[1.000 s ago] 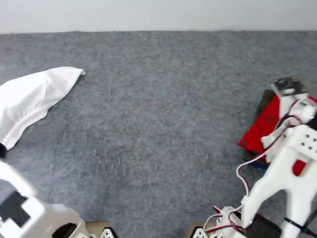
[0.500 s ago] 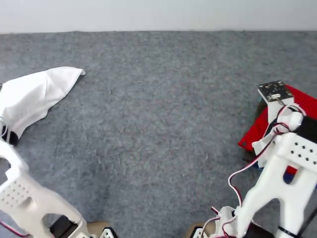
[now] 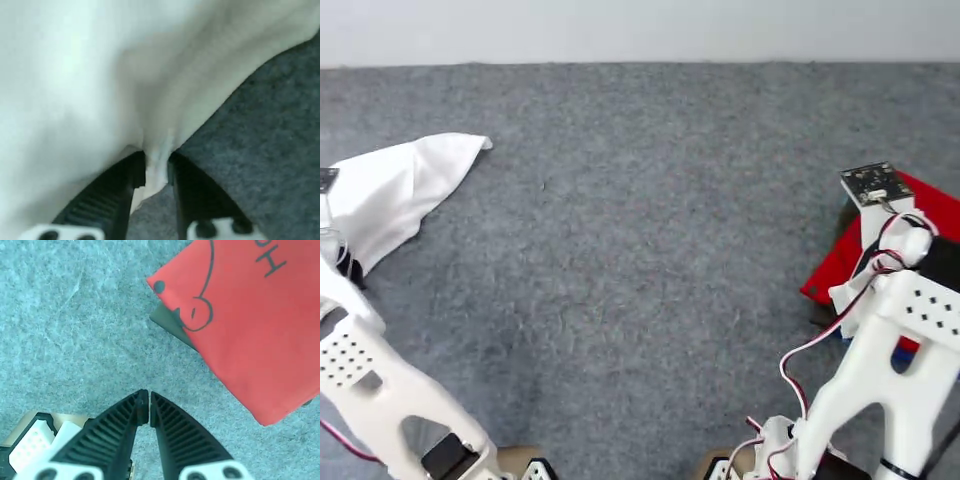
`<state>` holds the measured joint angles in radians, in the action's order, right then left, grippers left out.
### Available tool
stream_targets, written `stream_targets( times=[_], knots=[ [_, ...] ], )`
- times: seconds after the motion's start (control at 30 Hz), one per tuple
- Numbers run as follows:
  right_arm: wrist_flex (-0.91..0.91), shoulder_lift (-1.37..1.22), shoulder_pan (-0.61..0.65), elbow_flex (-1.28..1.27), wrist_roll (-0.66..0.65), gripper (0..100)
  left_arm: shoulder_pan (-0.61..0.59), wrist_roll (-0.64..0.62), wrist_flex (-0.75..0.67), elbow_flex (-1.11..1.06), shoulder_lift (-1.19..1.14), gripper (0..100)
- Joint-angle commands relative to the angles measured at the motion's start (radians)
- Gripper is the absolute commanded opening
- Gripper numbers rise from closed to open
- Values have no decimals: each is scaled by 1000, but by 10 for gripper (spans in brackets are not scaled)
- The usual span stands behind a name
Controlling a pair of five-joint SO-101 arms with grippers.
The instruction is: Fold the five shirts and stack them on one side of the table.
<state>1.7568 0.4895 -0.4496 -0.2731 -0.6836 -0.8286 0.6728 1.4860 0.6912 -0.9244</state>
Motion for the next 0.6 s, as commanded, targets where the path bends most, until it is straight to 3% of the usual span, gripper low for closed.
stream_targets(
  times=[0.0,0.13,0.27,0.57],
  knots=[
    [39,31,4,3,11,14,15,3,94,116,-25,14],
    [39,31,4,3,11,14,71,18,269,286,-25,14],
    [39,31,7,3,11,14,101,-43,270,371,25,13],
    [39,31,5,3,11,14,334,-104,270,76,344,13]
  ],
)
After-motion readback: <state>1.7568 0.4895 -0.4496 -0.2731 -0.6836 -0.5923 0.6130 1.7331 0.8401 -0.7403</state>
